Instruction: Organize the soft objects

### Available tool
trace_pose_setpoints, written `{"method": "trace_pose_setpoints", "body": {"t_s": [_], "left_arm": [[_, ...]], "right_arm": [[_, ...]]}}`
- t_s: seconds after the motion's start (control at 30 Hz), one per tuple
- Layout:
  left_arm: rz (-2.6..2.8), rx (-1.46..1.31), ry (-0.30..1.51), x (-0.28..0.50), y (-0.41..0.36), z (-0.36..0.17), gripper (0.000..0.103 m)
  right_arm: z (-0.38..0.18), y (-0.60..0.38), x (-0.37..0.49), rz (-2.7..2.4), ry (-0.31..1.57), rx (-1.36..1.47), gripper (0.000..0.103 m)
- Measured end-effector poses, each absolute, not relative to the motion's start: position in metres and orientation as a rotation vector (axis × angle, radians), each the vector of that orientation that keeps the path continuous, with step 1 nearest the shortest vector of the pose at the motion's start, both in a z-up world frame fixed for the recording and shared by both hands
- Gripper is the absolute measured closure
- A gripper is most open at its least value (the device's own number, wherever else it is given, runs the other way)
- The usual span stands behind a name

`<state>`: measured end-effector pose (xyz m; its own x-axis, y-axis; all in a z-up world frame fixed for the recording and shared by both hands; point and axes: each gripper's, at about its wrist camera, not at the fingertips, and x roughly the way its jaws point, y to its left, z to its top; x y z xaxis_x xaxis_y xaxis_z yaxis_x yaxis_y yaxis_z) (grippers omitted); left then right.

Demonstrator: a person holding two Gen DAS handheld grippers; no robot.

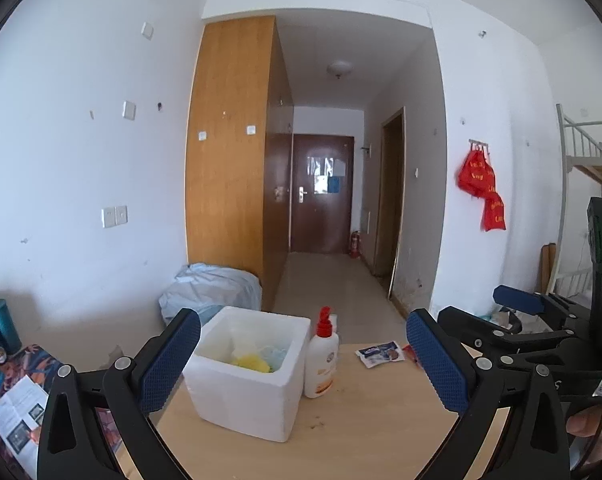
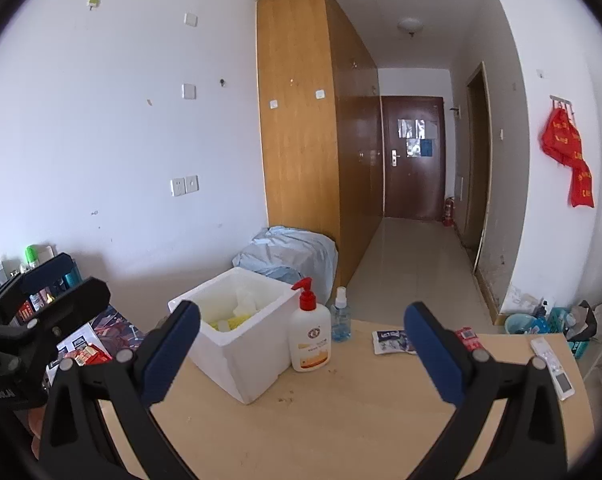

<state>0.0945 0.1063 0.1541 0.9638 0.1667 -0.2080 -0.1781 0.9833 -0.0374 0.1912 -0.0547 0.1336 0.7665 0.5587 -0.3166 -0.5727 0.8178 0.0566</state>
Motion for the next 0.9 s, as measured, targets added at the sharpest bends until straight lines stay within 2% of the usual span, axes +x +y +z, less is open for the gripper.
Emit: {"method": "trace_pose_setpoints", "body": {"t_s": [0.57,0.9], "left_arm": [[0.142,-0.024,0.101,0.038,0.068,0.124,0.0],[0.104,-0.028,0.125,0.021,0.058,0.102,0.0]], "right_arm": [[0.101,-0.1,0.146,0.574,0.299,0.016,0.0],[0.086,-0.118,0.119,0.56,0.272,0.046,0.0]]}}
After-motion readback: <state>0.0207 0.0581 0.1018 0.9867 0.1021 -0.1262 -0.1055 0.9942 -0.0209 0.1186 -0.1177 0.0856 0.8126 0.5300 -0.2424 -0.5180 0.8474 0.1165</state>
